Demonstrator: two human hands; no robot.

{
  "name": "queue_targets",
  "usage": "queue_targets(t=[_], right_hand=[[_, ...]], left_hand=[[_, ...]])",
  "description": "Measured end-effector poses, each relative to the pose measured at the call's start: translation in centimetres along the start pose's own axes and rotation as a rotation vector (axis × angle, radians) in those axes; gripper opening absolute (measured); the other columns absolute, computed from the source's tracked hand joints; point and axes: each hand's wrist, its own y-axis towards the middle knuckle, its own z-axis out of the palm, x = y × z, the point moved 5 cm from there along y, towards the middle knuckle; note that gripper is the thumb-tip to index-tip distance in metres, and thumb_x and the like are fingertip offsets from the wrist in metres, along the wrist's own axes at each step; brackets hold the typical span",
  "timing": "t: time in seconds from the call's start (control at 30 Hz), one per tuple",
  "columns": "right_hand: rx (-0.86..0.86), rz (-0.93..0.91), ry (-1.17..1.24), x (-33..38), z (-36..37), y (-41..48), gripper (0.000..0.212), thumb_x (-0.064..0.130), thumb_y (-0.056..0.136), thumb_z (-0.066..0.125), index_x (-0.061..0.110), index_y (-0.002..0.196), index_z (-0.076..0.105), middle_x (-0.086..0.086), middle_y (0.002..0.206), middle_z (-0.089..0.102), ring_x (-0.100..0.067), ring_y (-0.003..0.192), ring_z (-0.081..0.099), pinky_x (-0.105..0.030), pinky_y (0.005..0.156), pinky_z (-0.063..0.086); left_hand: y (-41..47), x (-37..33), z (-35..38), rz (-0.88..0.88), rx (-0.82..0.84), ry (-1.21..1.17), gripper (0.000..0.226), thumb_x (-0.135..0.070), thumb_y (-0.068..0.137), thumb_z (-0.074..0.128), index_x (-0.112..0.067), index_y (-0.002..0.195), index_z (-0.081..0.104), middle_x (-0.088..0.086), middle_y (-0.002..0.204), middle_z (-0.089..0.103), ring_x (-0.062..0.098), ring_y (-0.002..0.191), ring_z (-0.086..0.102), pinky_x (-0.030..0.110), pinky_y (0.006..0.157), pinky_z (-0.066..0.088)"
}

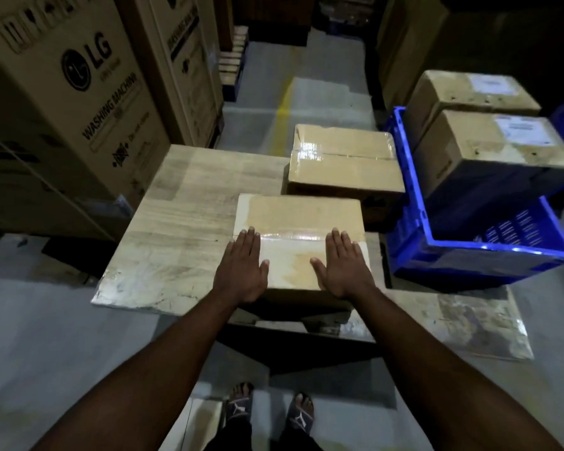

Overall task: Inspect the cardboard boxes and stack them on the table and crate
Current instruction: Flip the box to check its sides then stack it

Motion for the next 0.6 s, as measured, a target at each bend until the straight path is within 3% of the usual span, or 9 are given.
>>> queue_targets(t=[0.17,0.3,0.53,0.6], right_hand=[[-0.057,0.001,0.023,0.0,-1.1,1.4,0.078,0.057,0.101,0.017,0.007,0.157,-0.005,-0.009,0.165,-0.014,-0.023,0.151,-0.014,-0.039,0.123,-0.006],[-0.098,-0.011,0.027,0.1,-1.4,3.3,0.076,0.057,0.101,0.017,0.011,0.157,-0.005,-0.006,0.165,-0.014,-0.021,0.151,-0.016,-0.039,0.123,-0.006],[-0.090,-0.035,-0.001,0.0,-1.0,3.6,0.077,0.059,0.099,0.011,0.011,0.157,-0.008,-0.007,0.164,-0.017,-0.021,0.150,-0.019,-0.043,0.124,-0.004],[-0.140,-0.048,0.026,-0.8,-2.0,3.7,0.076,0.058,0.100,0.016,0.011,0.157,-0.004,-0.009,0.165,-0.014,-0.023,0.151,-0.014,-0.043,0.124,-0.001]], left_hand=[[1.8,-0.4,-0.8,0.010,0.021,-0.013,0.077,-0.039,0.089,0.017,-0.002,0.155,0.005,0.015,0.164,-0.001,0.026,0.152,-0.001,0.040,0.123,0.003],[4.4,-0.6,-1.0,0.045,-0.034,-0.034,0.068,-0.034,0.098,0.027,-0.004,0.156,0.006,0.013,0.164,0.001,0.025,0.152,-0.001,0.039,0.123,0.002],[4.4,-0.2,-0.5,0.064,-0.137,-0.076,0.070,-0.035,0.093,0.030,-0.006,0.155,0.017,0.010,0.164,0.013,0.023,0.151,0.010,0.038,0.123,0.009],[4.3,0.3,-1.2,-0.024,-0.218,-0.162,0.070,-0.032,0.092,0.040,-0.008,0.155,0.020,0.009,0.163,0.015,0.022,0.150,0.015,0.039,0.122,0.014]])
